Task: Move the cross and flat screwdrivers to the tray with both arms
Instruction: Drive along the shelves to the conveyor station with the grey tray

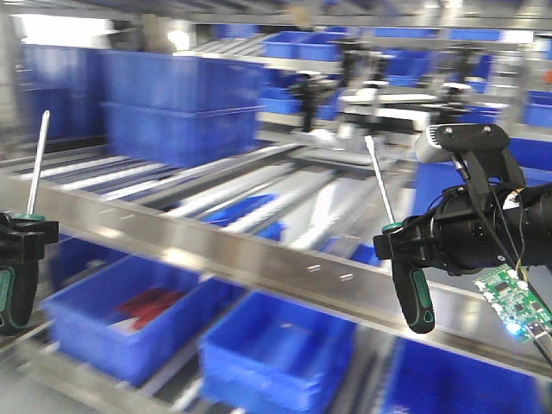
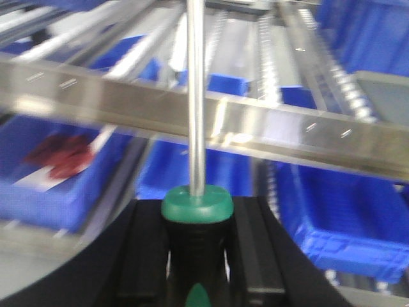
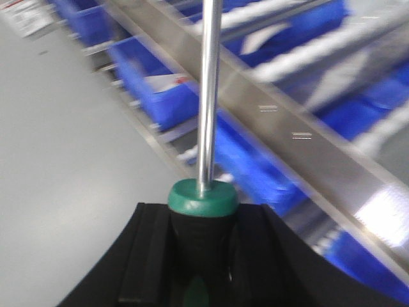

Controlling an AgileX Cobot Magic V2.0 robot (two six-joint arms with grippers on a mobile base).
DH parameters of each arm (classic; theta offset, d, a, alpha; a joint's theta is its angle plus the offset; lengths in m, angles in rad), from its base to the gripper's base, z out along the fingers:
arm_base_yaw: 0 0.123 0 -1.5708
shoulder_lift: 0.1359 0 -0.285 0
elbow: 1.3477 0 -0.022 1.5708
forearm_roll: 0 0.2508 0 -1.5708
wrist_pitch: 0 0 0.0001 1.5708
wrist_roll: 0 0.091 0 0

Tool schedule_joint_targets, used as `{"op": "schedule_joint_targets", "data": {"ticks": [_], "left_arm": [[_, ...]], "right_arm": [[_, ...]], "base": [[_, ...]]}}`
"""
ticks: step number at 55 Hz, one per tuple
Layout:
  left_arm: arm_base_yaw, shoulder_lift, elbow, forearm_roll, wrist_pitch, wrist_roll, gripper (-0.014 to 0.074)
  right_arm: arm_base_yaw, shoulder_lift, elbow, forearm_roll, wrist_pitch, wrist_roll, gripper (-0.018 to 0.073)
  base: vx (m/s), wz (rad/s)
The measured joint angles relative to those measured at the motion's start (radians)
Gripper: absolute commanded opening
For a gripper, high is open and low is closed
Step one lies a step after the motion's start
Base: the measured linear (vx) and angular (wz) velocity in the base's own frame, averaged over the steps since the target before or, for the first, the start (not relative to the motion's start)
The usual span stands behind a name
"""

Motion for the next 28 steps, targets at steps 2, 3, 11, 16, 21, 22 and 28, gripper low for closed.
{"op": "schedule_joint_targets", "data": {"ticks": [2, 3, 11, 16, 21, 22, 28], "left_arm": [[0.0, 0.0, 0.0, 0.0, 0.0, 0.0, 0.0], [0.0, 0.0, 0.0, 0.0, 0.0, 0.0, 0.0], [0.0, 0.0, 0.0, 0.0, 0.0, 0.0, 0.0], [0.0, 0.0, 0.0, 0.0, 0.0, 0.0, 0.0], [0.0, 0.0, 0.0, 0.0, 0.0, 0.0, 0.0], [0.0, 0.0, 0.0, 0.0, 0.0, 0.0, 0.0], [0.0, 0.0, 0.0, 0.0, 0.0, 0.0, 0.0]], "right_arm": [[0.0, 0.0, 0.0, 0.0, 0.0, 0.0, -0.0008], [0.0, 0.0, 0.0, 0.0, 0.0, 0.0, -0.0008], [0.0, 0.0, 0.0, 0.0, 0.0, 0.0, -0.0008], [0.0, 0.0, 0.0, 0.0, 0.0, 0.0, -0.0008], [0.0, 0.0, 0.0, 0.0, 0.0, 0.0, -0.0008], [0.0, 0.0, 0.0, 0.0, 0.0, 0.0, -0.0008], [0.0, 0.0, 0.0, 0.0, 0.0, 0.0, -0.0008]], "base": [[0.33, -0.72], [0.32, -0.7], [0.31, -0.66], [0.3, -0.58], [0.29, -0.53], [0.29, -0.5], [0.28, -0.48]]}}
